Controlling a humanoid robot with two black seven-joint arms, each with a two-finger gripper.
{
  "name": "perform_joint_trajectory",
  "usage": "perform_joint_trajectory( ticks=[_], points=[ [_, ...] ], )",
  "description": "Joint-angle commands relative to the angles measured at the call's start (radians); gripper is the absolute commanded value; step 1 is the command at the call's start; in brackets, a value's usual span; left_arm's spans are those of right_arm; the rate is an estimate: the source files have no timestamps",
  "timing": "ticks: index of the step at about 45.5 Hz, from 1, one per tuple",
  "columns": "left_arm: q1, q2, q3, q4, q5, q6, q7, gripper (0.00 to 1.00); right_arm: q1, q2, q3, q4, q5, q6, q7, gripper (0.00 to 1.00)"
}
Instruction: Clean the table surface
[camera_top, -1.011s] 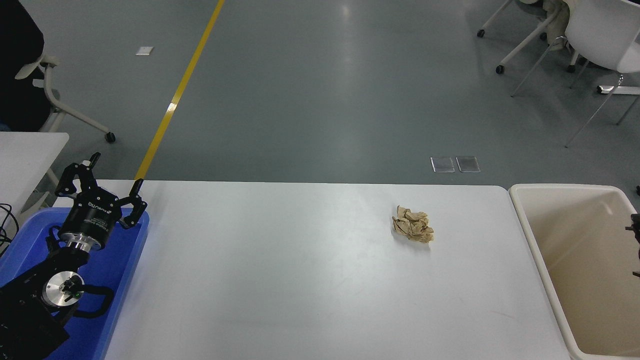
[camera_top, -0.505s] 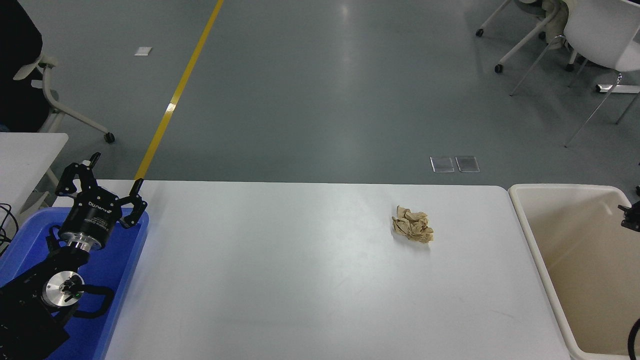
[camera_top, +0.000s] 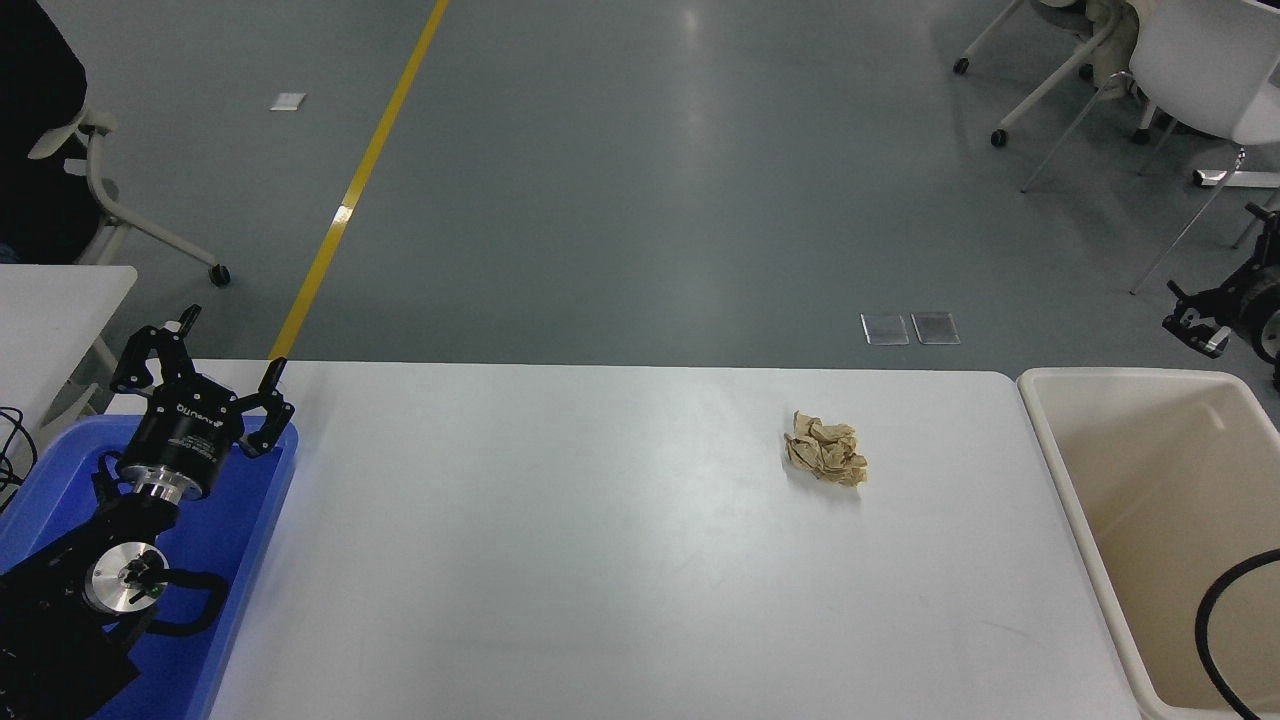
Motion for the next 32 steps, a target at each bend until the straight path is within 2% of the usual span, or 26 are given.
perform_joint_trajectory(
  ticks=[1, 18, 32],
  points=[
    [0.000, 0.000, 0.000, 0.000, 0.000, 0.000, 0.000, 1.00, -0.017, 0.047, 0.081, 0.045, 0.002, 0.002, 0.037, 0.99],
    [0.000, 0.000, 0.000, 0.000, 0.000, 0.000, 0.000, 1.00, -0.137, 0.126, 0.067, 0.049, 0.002, 0.008, 0.164, 0.99],
    [0.000, 0.000, 0.000, 0.000, 0.000, 0.000, 0.000, 1.00, -0.221, 0.131, 0.000, 0.092, 0.000, 0.031, 0.272, 0.99]
  ],
)
